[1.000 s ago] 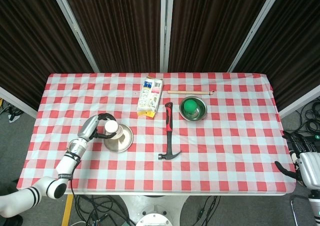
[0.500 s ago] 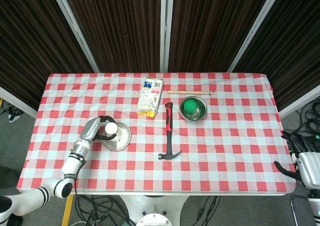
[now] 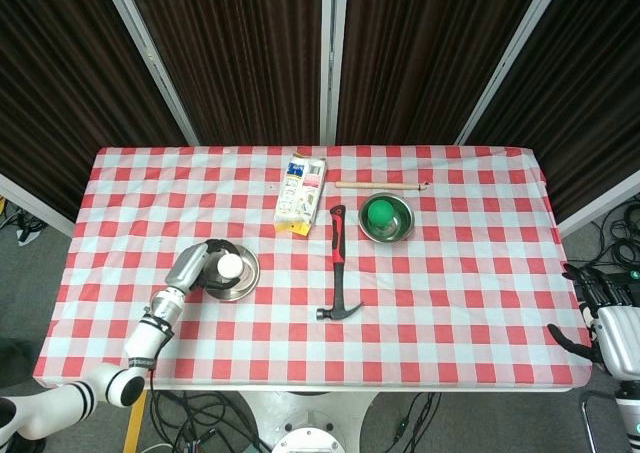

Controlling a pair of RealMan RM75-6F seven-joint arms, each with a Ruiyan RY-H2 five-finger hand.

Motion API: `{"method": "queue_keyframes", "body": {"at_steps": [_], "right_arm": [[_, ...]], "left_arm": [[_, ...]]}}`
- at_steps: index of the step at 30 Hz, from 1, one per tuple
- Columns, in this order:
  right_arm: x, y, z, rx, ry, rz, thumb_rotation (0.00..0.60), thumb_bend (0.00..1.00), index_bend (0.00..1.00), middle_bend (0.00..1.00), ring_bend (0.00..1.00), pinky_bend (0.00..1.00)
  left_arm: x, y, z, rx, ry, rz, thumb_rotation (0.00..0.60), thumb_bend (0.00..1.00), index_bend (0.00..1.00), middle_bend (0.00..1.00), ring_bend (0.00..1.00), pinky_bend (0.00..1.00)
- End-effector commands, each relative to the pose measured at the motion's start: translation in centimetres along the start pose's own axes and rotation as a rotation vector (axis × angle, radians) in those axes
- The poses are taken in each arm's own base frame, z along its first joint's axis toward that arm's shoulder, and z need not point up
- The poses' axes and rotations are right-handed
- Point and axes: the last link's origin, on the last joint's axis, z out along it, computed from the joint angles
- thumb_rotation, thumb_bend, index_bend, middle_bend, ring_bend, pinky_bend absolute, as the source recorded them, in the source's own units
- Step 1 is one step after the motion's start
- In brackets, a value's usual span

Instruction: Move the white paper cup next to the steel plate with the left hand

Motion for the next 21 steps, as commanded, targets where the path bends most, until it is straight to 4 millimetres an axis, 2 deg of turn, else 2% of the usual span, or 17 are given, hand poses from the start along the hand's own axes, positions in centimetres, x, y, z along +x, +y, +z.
{"method": "queue_keyframes", "body": {"at_steps": [1, 6, 9, 16, 21], "right_arm": [[0.0, 0.0, 0.0, 0.001, 0.000, 0.000, 0.600, 0.12, 0.12, 0.23, 0.11, 0.22], [-0.1, -0.1, 0.0, 0.006, -0.004, 0.005, 0.600, 0.12, 0.12, 0.23, 0.11, 0.22], [-0.2, -0.1, -0.1, 0.005, -0.008, 0.003, 0.600, 0.12, 0.12, 0.23, 0.11, 0.22], [0.1, -0.2, -0.1, 0.005, -0.002, -0.005, 0.600, 0.12, 0.12, 0.23, 0.11, 0.22], [0.3, -0.2, 0.0, 0.005, 0.004, -0.009, 0.600, 0.12, 0.12, 0.23, 0.11, 0.22]], "left_arm": [[0.8, -1.1, 0.5, 0.046, 0.026, 0.011, 0.600, 0.28, 0.49, 0.41, 0.26, 0.26], [2.3, -2.8, 0.9, 0.123, 0.088, -0.018, 0.600, 0.28, 0.49, 0.41, 0.26, 0.26], [2.1, -2.6, 0.6, 0.111, 0.082, -0.031, 0.600, 0.28, 0.49, 0.41, 0.26, 0.26], [0.4, -0.9, -0.3, 0.029, 0.002, 0.015, 0.600, 0.28, 0.49, 0.41, 0.26, 0.26], [1.4, -1.6, 0.6, 0.064, 0.055, 0.036, 0.600, 0.28, 0.49, 0.41, 0.26, 0.25]]}}
